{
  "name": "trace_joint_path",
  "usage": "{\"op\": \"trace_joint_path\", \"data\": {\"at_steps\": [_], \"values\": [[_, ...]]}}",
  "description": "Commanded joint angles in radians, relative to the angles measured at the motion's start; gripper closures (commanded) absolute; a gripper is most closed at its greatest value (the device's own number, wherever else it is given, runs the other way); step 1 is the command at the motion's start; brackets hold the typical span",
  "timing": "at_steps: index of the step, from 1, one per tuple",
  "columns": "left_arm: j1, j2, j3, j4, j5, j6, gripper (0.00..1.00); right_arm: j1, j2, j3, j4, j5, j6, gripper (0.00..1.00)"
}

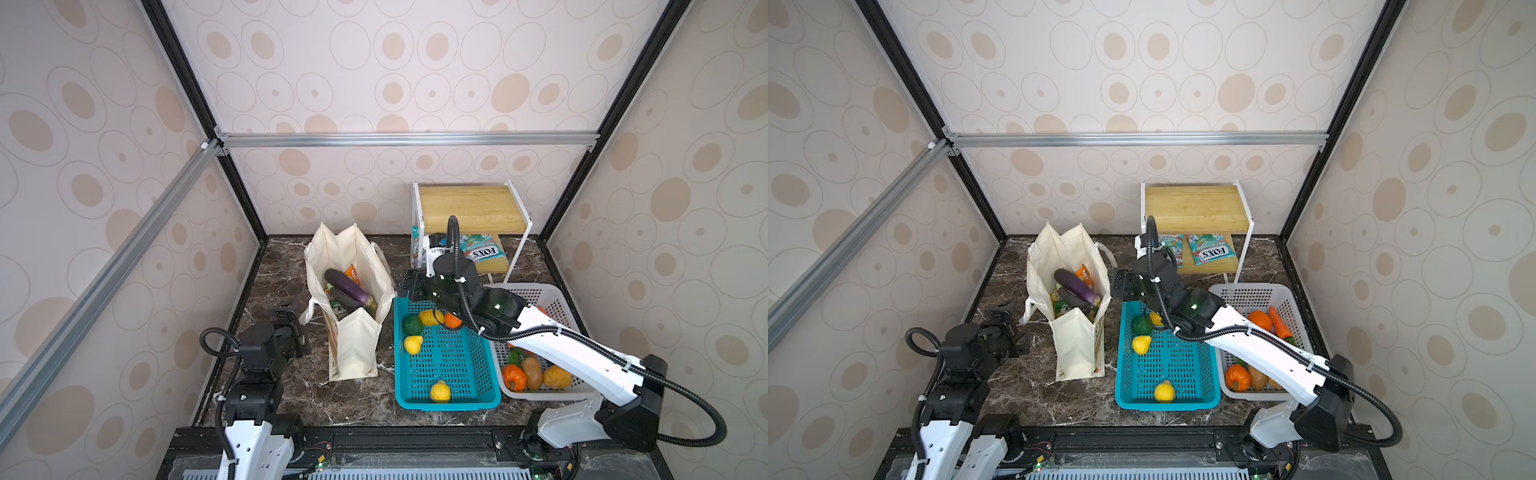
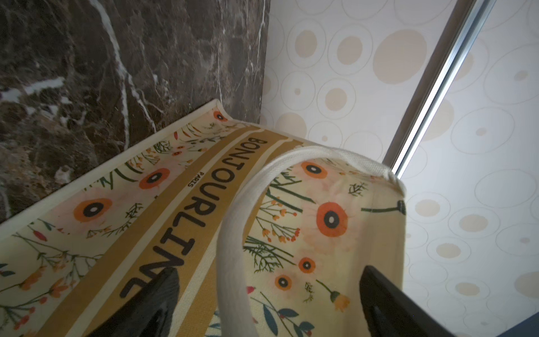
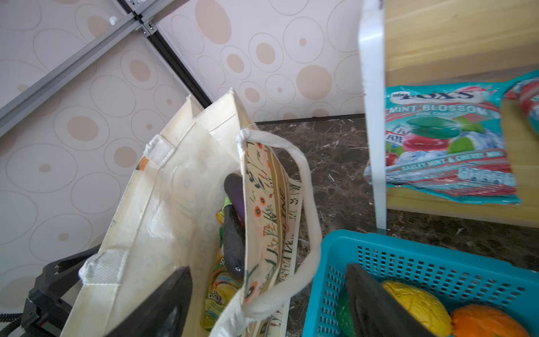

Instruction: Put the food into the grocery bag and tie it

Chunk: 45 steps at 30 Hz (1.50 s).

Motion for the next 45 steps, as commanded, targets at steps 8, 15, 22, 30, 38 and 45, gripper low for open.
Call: {"op": "trace_joint_path", "data": {"at_steps": [8, 15, 22, 30, 38, 45], "values": [[-0.004, -0.046, 0.053, 0.158, -0.096, 0.09, 1.0, -0.102, -0.107, -0.188, -0.048, 0.068, 0.422, 0.01], [-0.004, -0.036, 0.123, 0.149, -0.188, 0.347, 1.0, -0.183, -0.094, -0.356, 0.215, -0.24, 0.662, 0.01], [-0.004, 0.05, 0.241, 0.158, -0.162, 0.644, 1.0, -0.183, 0.005, -0.42, 0.452, -0.352, 0.888, 0.0], [-0.004, 0.103, 0.256, 0.182, -0.09, 0.697, 1.0, -0.16, 0.161, -0.402, 0.64, -0.449, 1.044, 0.02], [-0.004, 0.097, 0.266, 0.17, -0.098, 0.725, 1.0, -0.141, 0.302, -0.341, 0.809, -0.474, 1.11, 0.22], [-0.004, 0.1, 0.276, 0.165, -0.101, 0.736, 1.0, -0.13, 0.34, -0.346, 0.949, -0.487, 1.202, 0.1]]}}
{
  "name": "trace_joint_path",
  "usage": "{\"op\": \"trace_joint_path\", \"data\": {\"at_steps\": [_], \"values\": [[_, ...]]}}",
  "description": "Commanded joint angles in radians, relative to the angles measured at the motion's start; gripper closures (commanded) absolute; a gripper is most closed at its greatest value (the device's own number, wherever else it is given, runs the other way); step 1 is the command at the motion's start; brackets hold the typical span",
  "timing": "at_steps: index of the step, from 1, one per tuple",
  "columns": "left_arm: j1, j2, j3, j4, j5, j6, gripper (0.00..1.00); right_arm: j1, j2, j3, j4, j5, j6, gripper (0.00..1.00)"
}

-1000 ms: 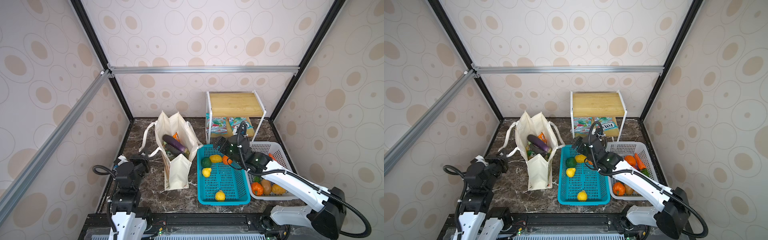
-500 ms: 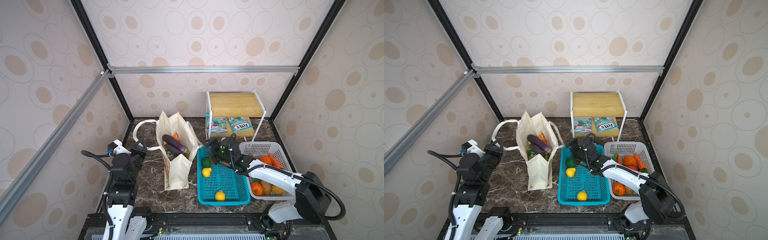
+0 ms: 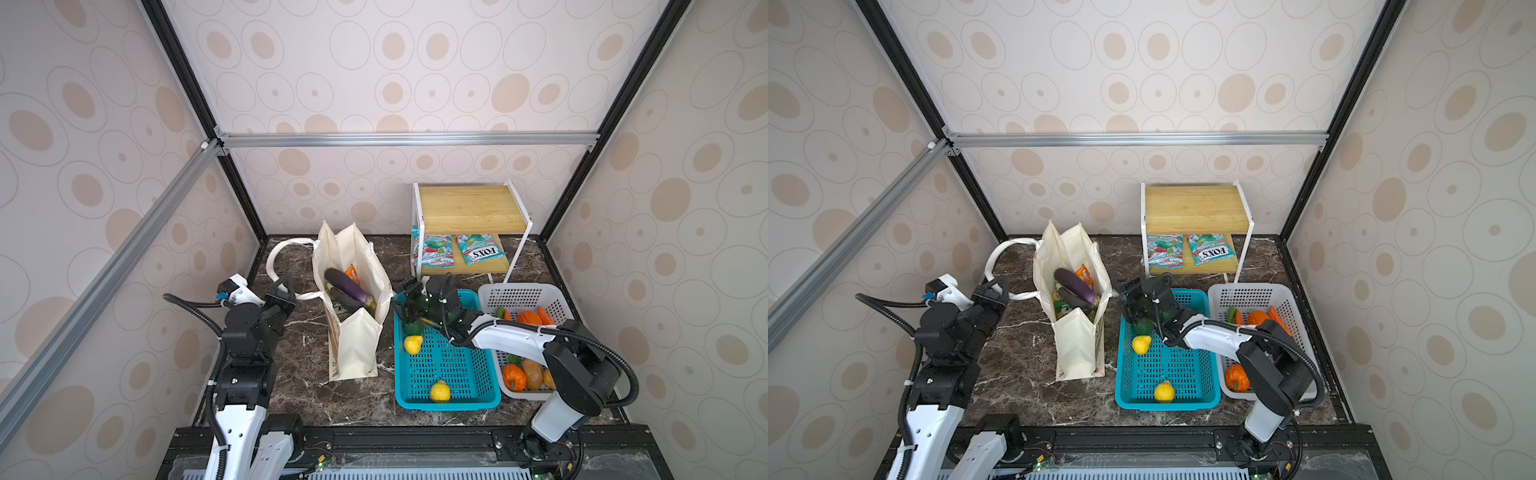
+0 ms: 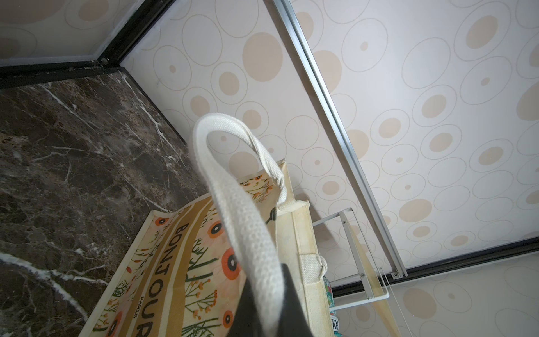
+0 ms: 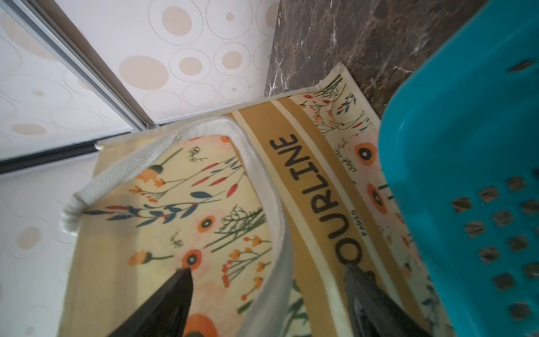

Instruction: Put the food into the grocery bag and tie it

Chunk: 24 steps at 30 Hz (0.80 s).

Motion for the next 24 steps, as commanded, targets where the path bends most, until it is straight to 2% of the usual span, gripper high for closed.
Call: {"op": "trace_joint_path", "data": {"at_steps": [1, 4, 6, 7, 10, 12, 13, 15, 19, 22, 24], "values": [[0.0, -0.004, 0.046, 0.025, 0.004, 0.031, 1.0, 0.014, 0.039, 0.022, 0.145, -0.035, 0.121, 0.1], [0.0, -0.003, 0.039, 0.028, 0.004, 0.03, 1.0, 0.022, 0.05, 0.047, 0.149, -0.036, 0.124, 0.14], [-0.001, -0.003, 0.038, 0.027, 0.005, 0.029, 1.0, 0.029, 0.042, 0.064, 0.106, -0.033, 0.103, 0.23], [0.0, -0.003, 0.039, 0.027, 0.005, 0.029, 1.0, 0.03, 0.04, 0.061, 0.102, -0.028, 0.095, 0.3], [-0.001, -0.006, 0.046, 0.021, -0.001, 0.039, 1.0, 0.031, 0.004, 0.011, 0.105, 0.026, 0.062, 0.6], [-0.001, -0.008, 0.053, 0.017, -0.005, 0.05, 1.0, 0.022, -0.052, -0.011, 0.005, 0.062, -0.002, 0.76], [0.001, -0.006, 0.058, 0.015, -0.007, 0.056, 1.0, 0.018, -0.084, -0.003, -0.071, 0.078, -0.055, 0.79], [0.0, -0.002, 0.064, 0.013, -0.005, 0.075, 1.0, 0.013, -0.153, 0.05, -0.287, 0.134, -0.231, 0.81], [0.0, 0.014, 0.087, -0.005, -0.001, 0.126, 1.0, 0.022, -0.211, 0.207, -0.586, 0.227, -0.587, 0.8], [-0.001, 0.029, 0.109, -0.011, 0.013, 0.165, 1.0, 0.025, -0.181, 0.3, -0.645, 0.174, -0.79, 0.8], [-0.002, 0.043, 0.129, -0.002, 0.04, 0.198, 1.0, 0.035, -0.145, 0.394, -0.759, 0.153, -0.903, 0.79]]}}
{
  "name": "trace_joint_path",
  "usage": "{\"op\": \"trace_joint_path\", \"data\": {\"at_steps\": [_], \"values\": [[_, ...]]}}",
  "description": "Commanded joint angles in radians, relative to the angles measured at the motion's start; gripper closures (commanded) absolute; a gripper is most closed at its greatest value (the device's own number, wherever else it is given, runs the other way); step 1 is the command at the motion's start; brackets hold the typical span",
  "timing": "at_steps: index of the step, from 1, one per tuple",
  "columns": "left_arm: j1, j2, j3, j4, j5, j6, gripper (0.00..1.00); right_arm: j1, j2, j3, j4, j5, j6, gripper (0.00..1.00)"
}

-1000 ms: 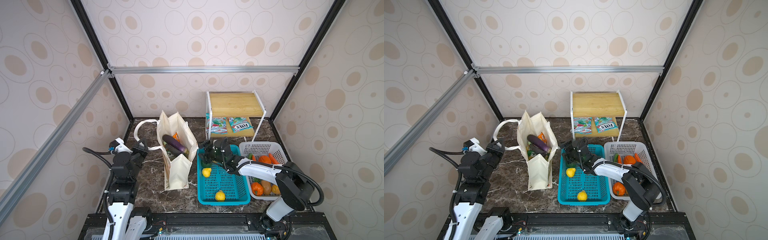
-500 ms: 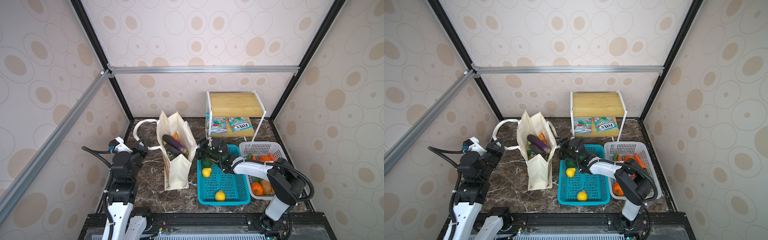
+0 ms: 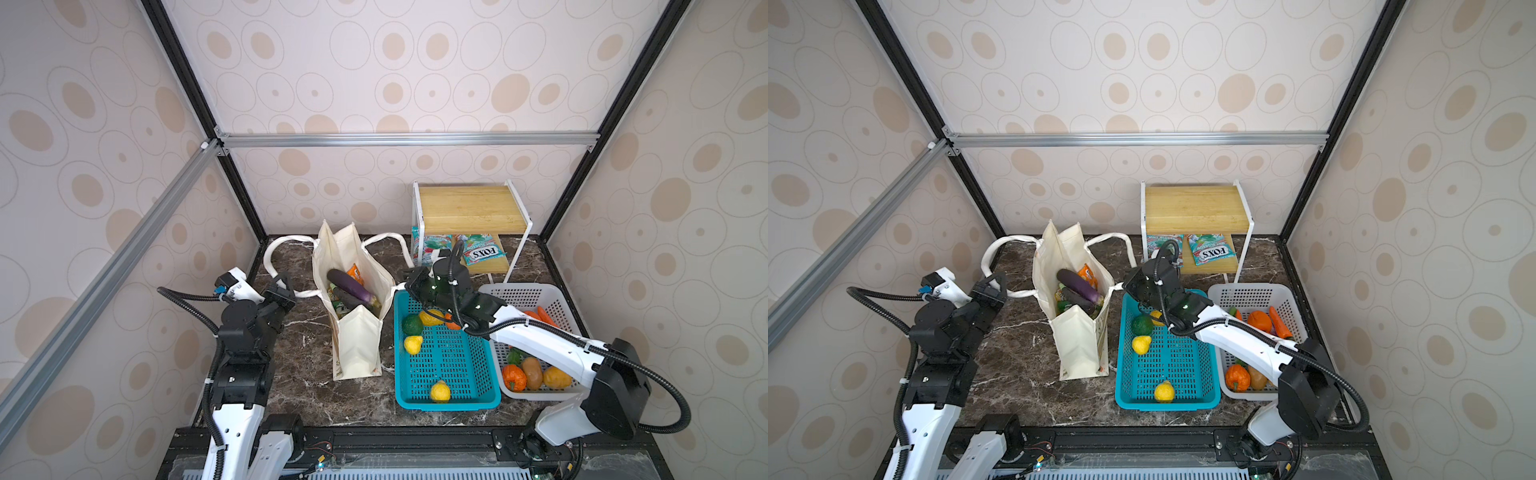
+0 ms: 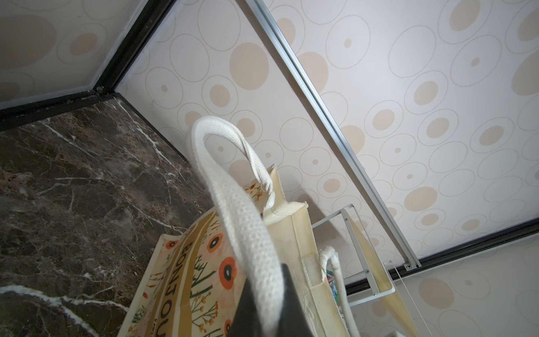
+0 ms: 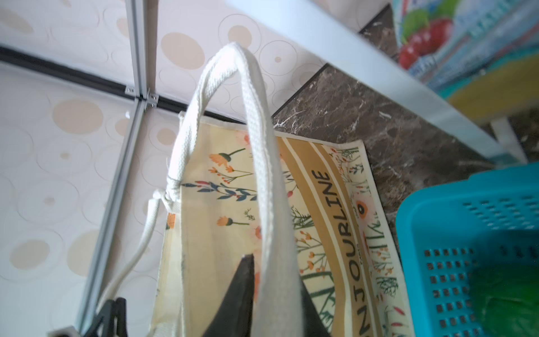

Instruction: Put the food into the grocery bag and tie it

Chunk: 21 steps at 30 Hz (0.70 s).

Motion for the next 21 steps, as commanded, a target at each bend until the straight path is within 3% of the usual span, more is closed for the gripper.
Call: {"op": "trace_joint_path", "data": {"at_steps": [1, 5, 9, 16, 21], "values": [[-0.001, 0.018, 0.071, 0.015, 0.049, 0.087, 1.0, 0.024, 0.037, 0.124, -0.208, -0.014, -0.331, 0.79], [-0.002, 0.068, 0.102, 0.051, 0.179, 0.13, 1.0, 0.075, 0.056, 0.205, -0.245, 0.003, -0.528, 0.77], [-0.011, 0.127, 0.144, 0.03, 0.262, 0.169, 0.99, 0.105, 0.049, 0.187, -0.201, 0.03, -0.623, 0.75], [-0.084, 0.17, 0.179, 0.028, 0.293, 0.2, 0.89, 0.117, 0.049, 0.207, -0.166, -0.034, -0.744, 0.71], [-0.2, 0.217, 0.234, 0.002, 0.273, 0.27, 0.88, 0.124, 0.077, 0.235, -0.165, -0.08, -0.807, 0.81]]}}
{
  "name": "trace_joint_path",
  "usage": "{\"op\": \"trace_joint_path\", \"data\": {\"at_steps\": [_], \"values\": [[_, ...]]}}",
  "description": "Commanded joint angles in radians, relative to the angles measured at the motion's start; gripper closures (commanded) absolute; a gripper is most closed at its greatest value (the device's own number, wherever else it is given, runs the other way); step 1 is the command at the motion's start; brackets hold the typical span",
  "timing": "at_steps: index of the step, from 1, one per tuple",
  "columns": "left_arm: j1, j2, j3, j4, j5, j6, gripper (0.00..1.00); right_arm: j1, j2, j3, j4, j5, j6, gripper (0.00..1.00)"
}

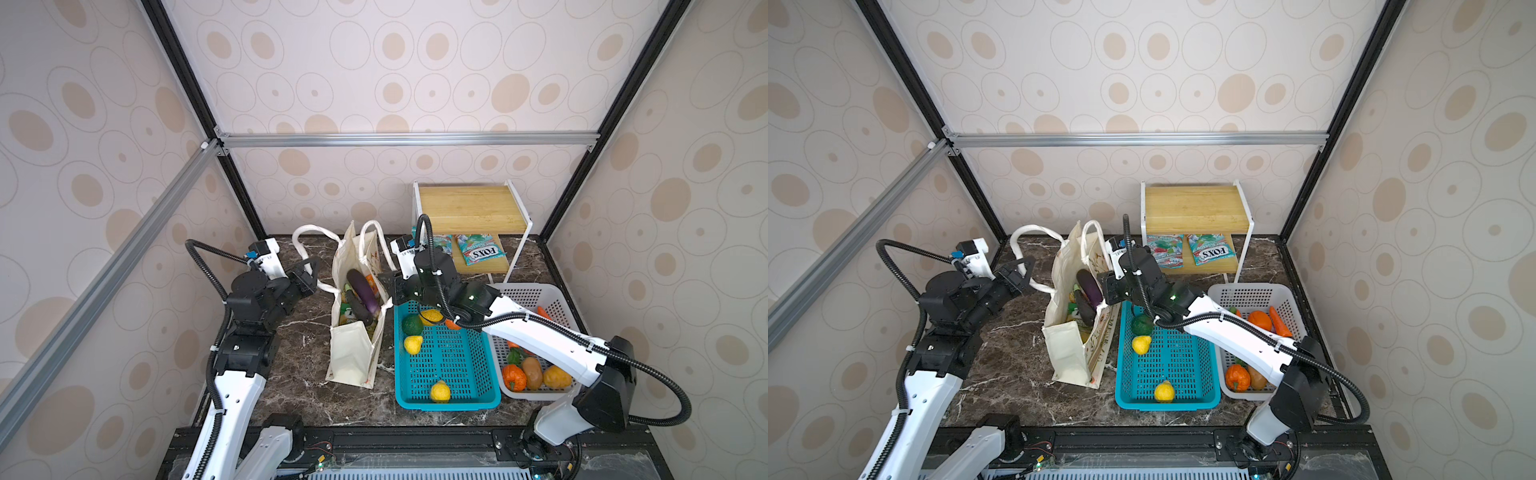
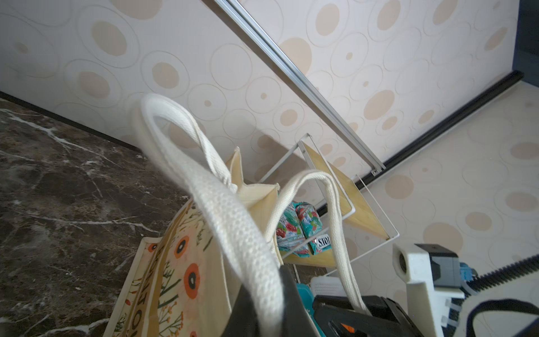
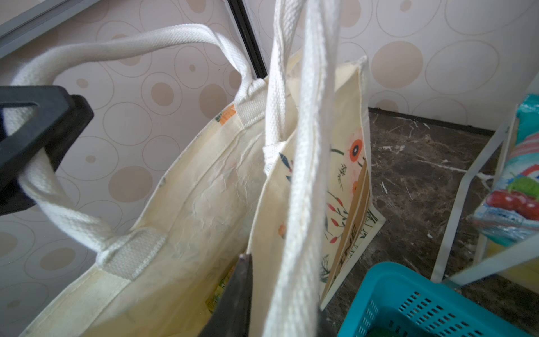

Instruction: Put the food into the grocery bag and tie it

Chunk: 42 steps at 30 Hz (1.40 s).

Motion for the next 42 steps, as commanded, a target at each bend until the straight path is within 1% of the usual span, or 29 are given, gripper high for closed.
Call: {"op": "trace_joint_path", "data": {"at_steps": [1, 5, 8, 12, 15, 18, 20, 22, 23, 26, 27, 29, 32, 33, 34, 35, 39, 42], "values": [[-0.082, 0.032, 0.088, -0.013, 0.011, 0.098, 0.89, 0.019, 0.027, 0.043, 0.014, -0.075, -0.092, 0.82], [-0.209, 0.114, 0.195, -0.123, -0.053, 0.203, 0.91, 0.043, 0.039, 0.041, 0.03, -0.064, -0.143, 0.88], [-0.275, 0.178, 0.261, -0.19, -0.06, 0.26, 0.88, 0.043, 0.048, 0.03, 0.046, -0.072, -0.16, 0.93], [-0.356, 0.235, 0.311, -0.23, -0.097, 0.288, 0.87, 0.043, 0.061, -0.009, 0.096, -0.139, -0.182, 0.94], [-0.392, 0.258, 0.336, -0.24, -0.116, 0.294, 0.81, 0.042, 0.067, -0.051, 0.161, -0.156, -0.171, 0.95], [-0.405, 0.27, 0.361, -0.27, -0.137, 0.292, 0.8, 0.04, 0.064, -0.074, 0.201, -0.154, -0.159, 0.95], [-0.406, 0.268, 0.372, -0.289, -0.157, 0.29, 0.78, 0.036, 0.064, -0.081, 0.223, -0.154, -0.148, 0.96], [-0.408, 0.258, 0.379, -0.312, -0.185, 0.284, 0.71, 0.026, 0.061, -0.1, 0.263, -0.163, -0.125, 0.96], [-0.408, 0.251, 0.379, -0.317, -0.198, 0.279, 0.69, 0.019, 0.058, -0.114, 0.296, -0.175, -0.107, 0.96], [-0.408, 0.226, 0.379, -0.32, -0.233, 0.271, 0.61, 0.0, 0.048, -0.171, 0.423, -0.227, -0.053, 0.96], [-0.408, 0.222, 0.382, -0.322, -0.241, 0.271, 0.57, -0.005, 0.048, -0.183, 0.459, -0.238, -0.042, 0.96], [-0.409, 0.23, 0.403, -0.337, -0.247, 0.275, 0.5, -0.005, 0.059, -0.175, 0.472, -0.246, -0.045, 0.96], [-0.408, 0.253, 0.446, -0.364, -0.238, 0.28, 0.46, -0.006, 0.081, -0.153, 0.463, -0.248, -0.046, 0.97], [-0.408, 0.257, 0.454, -0.368, -0.241, 0.279, 0.42, -0.006, 0.085, -0.154, 0.468, -0.245, -0.044, 0.98], [-0.408, 0.261, 0.464, -0.371, -0.248, 0.281, 0.35, -0.006, 0.089, -0.154, 0.479, -0.242, -0.041, 0.98], [-0.408, 0.266, 0.473, -0.377, -0.253, 0.287, 0.32, -0.006, 0.095, -0.153, 0.484, -0.243, -0.04, 0.98], [-0.408, 0.282, 0.507, -0.404, -0.276, 0.298, 0.29, -0.007, 0.118, -0.13, 0.481, -0.25, -0.043, 0.98], [-0.408, 0.292, 0.538, -0.435, -0.315, 0.307, 0.29, -0.005, 0.123, -0.132, 0.499, -0.253, -0.039, 0.99]]}}
